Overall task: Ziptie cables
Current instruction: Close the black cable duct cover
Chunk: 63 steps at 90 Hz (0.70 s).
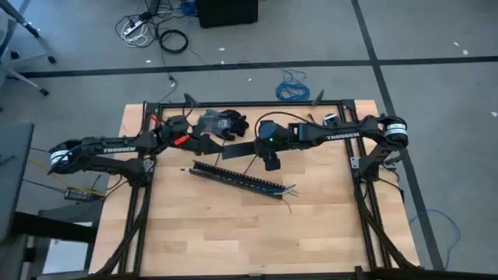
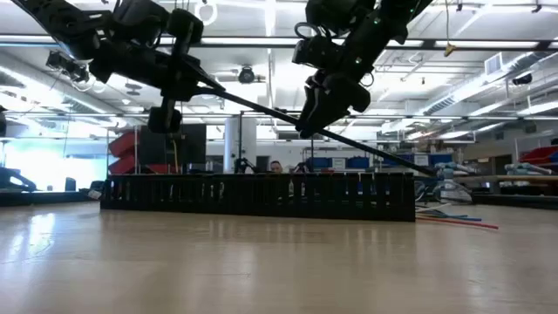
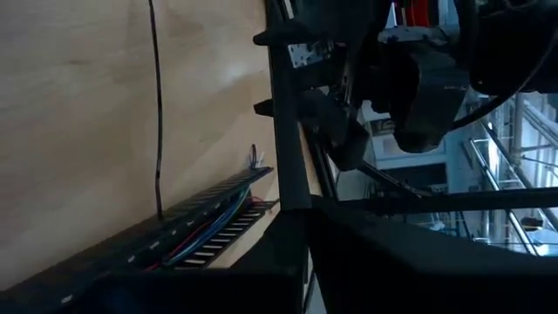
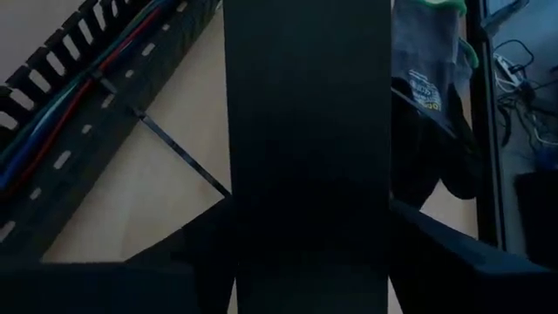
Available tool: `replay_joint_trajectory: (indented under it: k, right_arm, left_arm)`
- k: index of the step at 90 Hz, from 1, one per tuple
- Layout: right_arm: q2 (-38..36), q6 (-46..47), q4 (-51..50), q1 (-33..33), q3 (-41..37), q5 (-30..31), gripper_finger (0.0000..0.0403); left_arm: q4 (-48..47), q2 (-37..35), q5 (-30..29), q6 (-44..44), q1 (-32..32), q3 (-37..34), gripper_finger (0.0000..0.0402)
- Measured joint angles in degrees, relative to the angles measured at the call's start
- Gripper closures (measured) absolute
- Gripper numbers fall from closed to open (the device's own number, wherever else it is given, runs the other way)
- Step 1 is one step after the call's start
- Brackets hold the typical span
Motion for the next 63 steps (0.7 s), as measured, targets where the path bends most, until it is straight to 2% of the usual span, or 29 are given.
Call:
replay_joint_trajectory:
  k: [16, 30, 51, 63]
  right_arm:
    - [0.0, 0.2, 0.0, 0.0, 0.0, 0.2, 0.0158]
    - [0.0, 0.5, 0.0, 0.0, 0.0, 0.4, 0.0159]
    - [0.0, 0.5, -0.1, 0.0, 0.0, 0.4, 0.017]
    - [0.0, 0.5, -0.6, 0.0, 0.0, 0.3, 0.0169]
  left_arm:
    - [0.1, 0.0, -0.9, 0.2, 0.0, 0.0, 0.0398]
    - [0.2, 0.0, -0.9, 3.3, 0.0, 0.0, 0.0377]
    - [1.8, 0.0, 0.9, 4.4, 0.0, 0.0, 0.0306]
    - [1.8, 0.0, 4.0, 8.0, 0.7, 0.0, 0.0261]
